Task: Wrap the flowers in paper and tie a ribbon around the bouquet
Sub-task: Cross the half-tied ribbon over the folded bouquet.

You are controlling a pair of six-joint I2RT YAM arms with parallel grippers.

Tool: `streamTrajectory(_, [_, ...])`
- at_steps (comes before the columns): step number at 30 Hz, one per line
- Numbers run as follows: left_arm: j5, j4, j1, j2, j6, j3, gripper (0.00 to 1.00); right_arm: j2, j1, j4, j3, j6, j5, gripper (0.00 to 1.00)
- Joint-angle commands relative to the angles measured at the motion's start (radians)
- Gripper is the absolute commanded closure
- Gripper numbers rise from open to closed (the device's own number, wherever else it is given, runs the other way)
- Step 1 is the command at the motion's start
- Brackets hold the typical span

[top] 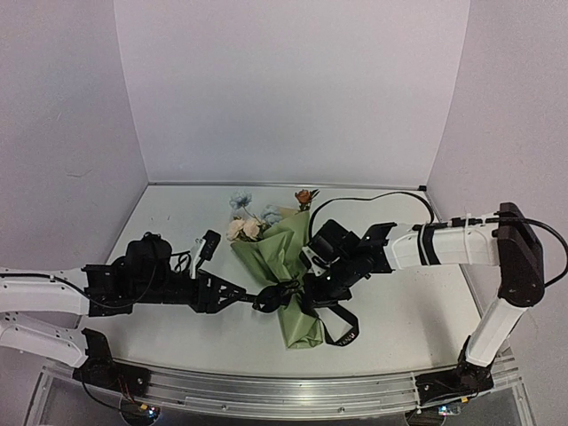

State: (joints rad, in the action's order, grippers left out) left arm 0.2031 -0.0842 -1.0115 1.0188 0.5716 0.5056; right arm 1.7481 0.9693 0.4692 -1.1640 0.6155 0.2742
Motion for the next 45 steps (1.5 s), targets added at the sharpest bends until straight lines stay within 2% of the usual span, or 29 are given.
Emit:
streamTrajectory(1, [-0.092,0.110,0.004,0.045,-0.059,0.147,0.46,-0.037,0.022,0.051,-0.045,-0.033,-0.032,1.00])
streamTrajectory(12, [-0.049,0.298,0.044,0.450,-0.219,0.476,0.45,0.002,0.037,0.035,-0.068,0.076,-0.052,1.00])
streamTrajectory(21, [-0.003,0.351,0.069,0.624,-0.371,0.608,0.47,0.018,0.036,-0.052,-0.043,0.150,-0.078,1.00])
streamTrajectory(26, [0.067,0.362,0.078,0.691,-0.428,0.666,0.49,0.028,0.036,-0.078,-0.031,0.167,-0.079,1.00])
streamTrajectory(34, [0.102,0.366,0.088,0.753,-0.447,0.694,0.58,0.022,0.036,-0.123,0.000,0.164,-0.087,1.00])
streamTrajectory(41, [0.113,0.347,0.090,0.776,-0.447,0.700,0.59,0.037,0.037,-0.166,0.001,0.165,-0.081,1.00])
streamTrajectory(45, [0.122,0.344,0.091,0.791,-0.447,0.712,0.66,0.036,0.036,-0.177,0.007,0.164,-0.094,0.98])
